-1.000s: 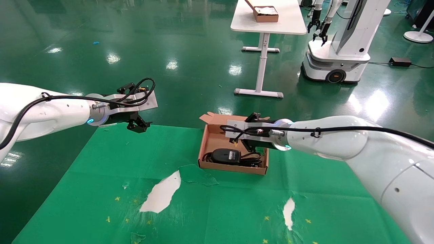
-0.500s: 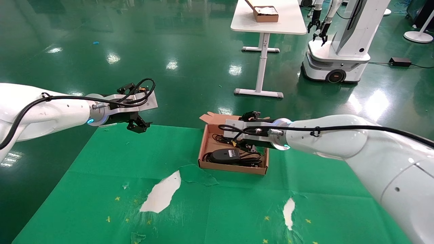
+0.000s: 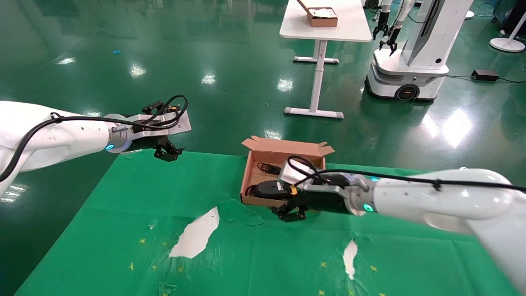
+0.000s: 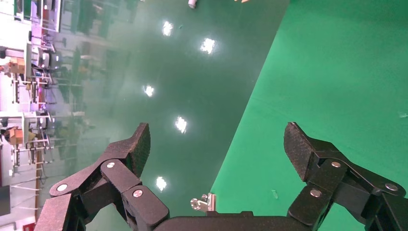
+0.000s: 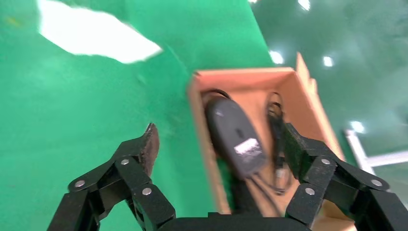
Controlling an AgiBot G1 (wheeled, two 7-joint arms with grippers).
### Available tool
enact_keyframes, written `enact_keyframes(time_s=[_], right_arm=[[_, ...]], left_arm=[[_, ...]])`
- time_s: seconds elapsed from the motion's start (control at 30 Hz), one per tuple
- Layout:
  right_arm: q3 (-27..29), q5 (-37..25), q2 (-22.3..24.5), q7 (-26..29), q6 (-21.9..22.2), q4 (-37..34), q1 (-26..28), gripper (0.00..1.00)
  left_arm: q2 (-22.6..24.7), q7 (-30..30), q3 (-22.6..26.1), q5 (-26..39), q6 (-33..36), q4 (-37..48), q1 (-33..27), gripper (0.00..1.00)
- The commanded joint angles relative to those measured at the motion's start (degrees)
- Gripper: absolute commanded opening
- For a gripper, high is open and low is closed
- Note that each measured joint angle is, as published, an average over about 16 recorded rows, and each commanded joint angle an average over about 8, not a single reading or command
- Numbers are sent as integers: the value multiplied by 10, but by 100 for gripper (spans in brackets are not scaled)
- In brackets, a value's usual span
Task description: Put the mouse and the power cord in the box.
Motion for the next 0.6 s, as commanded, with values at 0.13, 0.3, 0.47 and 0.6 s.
enact_keyframes(time_s=[0.13, 0.3, 0.47, 0.6], right_arm=[[47, 34, 36, 15, -46, 42, -31, 100], [94, 68, 72, 30, -91, 84, -62, 100], [141, 102, 109, 45, -137, 126, -92, 100], [179, 129, 138, 56, -173, 161, -117, 100]], left_arm=[[0, -1, 0, 0, 0, 0, 0, 100], [0, -1, 0, 0, 0, -1, 0, 100], [-1, -2, 1, 0, 0, -1, 0, 100], [-4, -4, -4, -2, 4, -7, 4, 100]])
